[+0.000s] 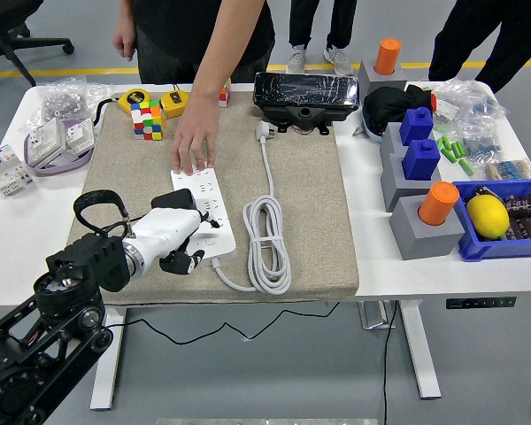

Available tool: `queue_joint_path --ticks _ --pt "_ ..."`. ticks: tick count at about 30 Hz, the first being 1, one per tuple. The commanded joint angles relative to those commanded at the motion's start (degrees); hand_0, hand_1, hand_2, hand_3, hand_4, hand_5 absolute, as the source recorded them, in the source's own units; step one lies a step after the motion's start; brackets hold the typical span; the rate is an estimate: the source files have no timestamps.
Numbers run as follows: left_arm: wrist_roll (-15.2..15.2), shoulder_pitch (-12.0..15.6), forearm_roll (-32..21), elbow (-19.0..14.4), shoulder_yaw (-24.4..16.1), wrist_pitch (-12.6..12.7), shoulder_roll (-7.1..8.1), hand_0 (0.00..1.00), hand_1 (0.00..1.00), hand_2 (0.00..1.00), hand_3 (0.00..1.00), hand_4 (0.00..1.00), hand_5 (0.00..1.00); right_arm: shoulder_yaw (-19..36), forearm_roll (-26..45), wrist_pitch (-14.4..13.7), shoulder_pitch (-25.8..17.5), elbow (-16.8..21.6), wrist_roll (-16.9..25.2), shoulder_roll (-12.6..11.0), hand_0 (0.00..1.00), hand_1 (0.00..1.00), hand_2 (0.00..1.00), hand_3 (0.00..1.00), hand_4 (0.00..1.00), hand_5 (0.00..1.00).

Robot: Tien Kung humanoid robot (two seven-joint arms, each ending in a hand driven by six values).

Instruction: Pick up the plug,place it near the board,insert it into the board,press the button

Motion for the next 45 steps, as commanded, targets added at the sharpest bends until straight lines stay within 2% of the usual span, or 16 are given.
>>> queue_joint_path --ticks 4,5,7,10,11,14,16,17,24,29,34,35,37,40,41,45 --pt "-3.85 -0.23 -2.82 0.79 -2.73 4.33 -0.65 0.207 0.004 0.109 0.646 0.516 0.002 0.04 0.05 0.04 -0.14 0.0 0.05 0.11 0.783 0.694 0.71 0.755 0.998 0.994" --pt "-4.89 -0.29 -3.0 1.33 -3.38 5.75 -0.86 0.275 0.177 0.267 0.589 0.654 0.002 0.06 0.06 0.04 -0.17 0.0 0.07 0.13 0.784 0.694 0.71 0.755 0.998 0.994" --pt "-7.61 -0.41 -4.29 3.0 -4.94 9.11 -1.37 0.275 0.177 0.267 0.589 0.654 0.002 0.09 0.07 0.05 -0.25 0.0 0.11 0.19 0.784 0.694 0.71 0.755 0.998 0.994" --pt "-9.45 -0.68 -5.8 5.23 -6.21 11.15 -1.82 0.275 0.177 0.267 0.589 0.654 0.002 0.1 0.09 0.04 -0.31 0.0 0.2 0.25 0.784 0.694 0.71 0.755 0.998 0.994" --pt "-10.08 -0.73 -6.34 5.94 -6.5 11.83 -1.93 0.665 0.789 0.768 0.762 0.998 0.259 0.13 0.07 0.05 -0.32 0.0 0.22 0.28 0.783 0.694 0.71 0.755 0.998 0.994" --pt "-12.51 -0.8 -8.94 7.69 -6.8 15.26 -2.27 0.665 0.789 0.768 0.762 0.998 0.259 0.14 0.04 0.07 -0.36 0.0 0.26 0.3 0.783 0.694 0.71 0.755 0.998 0.994" --pt "-13.34 -0.97 -10.55 8.86 -7.28 16.03 -2.75 0.665 0.789 0.768 0.762 0.998 0.259 0.16 0.01 0.08 -0.4 0.0 0.25 0.3 0.783 0.694 0.71 0.755 0.998 0.994" --pt "-13.48 -1.12 -11.74 9.61 -7.56 16.01 -3.05 0.998 0.998 0.998 0.998 0.998 0.482 0.12 0.02 0.1 -0.39 0.0 0.23 0.29 0.783 0.694 0.71 0.755 0.998 0.994" --pt "-15.53 -1.94 -18.79 12.53 -7.94 17.89 -3.93 0.998 0.998 0.998 0.998 0.998 0.515 0.01 0.19 0.08 -0.32 0.0 0.23 0.25 0.783 0.693 0.71 0.754 0.998 0.994" --pt "-14.66 -3.48 -17.51 15.52 -8.16 18.43 -3.99 0.998 0.998 0.998 0.998 0.998 0.456 -0.01 0.06 0.08 -0.33 0.0 0.14 0.25 0.783 0.694 0.71 0.754 0.998 0.996" --pt "-13.88 -4.75 -14.49 18.85 -8.44 17.57 -4.06 0.998 0.998 0.998 0.998 0.998 0.456 -0.16 0.17 -0.05 -0.26 0.0 0.18 0.18 0.783 0.694 0.71 0.754 0.998 0.996" --pt "-13.64 -4.97 -13.29 19.7 -8.45 17.49 -4.06 0.998 0.998 0.998 0.998 0.998 0.385 -0.14 0.11 -0.07 -0.25 0.0 0.13 0.17 0.783 0.694 0.709 0.754 0.998 0.996" --pt "-13.5 -5.05 -12.29 20.37 -8.45 17.29 -4.11 0.998 0.998 0.998 0.998 0.998 0.385 -0.19 0.16 -0.09 -0.26 0.0 0.1 0.14 0.783 0.694 0.709 0.754 0.998 0.996" --pt "-14.11 -4.77 -12.23 20.05 -8.32 18.45 -4.11 0.998 0.998 0.998 0.998 0.998 0.385 -0.16 0.19 -0.08 -0.35 0.0 0.02 0.15 0.783 0.694 0.709 0.754 0.998 0.996" --pt "-14.32 -4.67 -12.17 19.8 -8.32 18.82 -4.12 0.952 0.978 0.936 0.998 0.998 0.346 -0.18 0.23 -0.07 -0.39 0.0 0.0 0.14 0.782 0.694 0.71 0.755 0.998 0.996" --pt "-15.58 -3.88 -12.62 16.77 -8.51 21.29 -3.94 0.952 0.978 0.936 0.998 0.998 0.346 -0.18 0.21 -0.05 -0.51 0.0 -0.16 0.12 0.782 0.694 0.71 0.755 0.998 0.996"
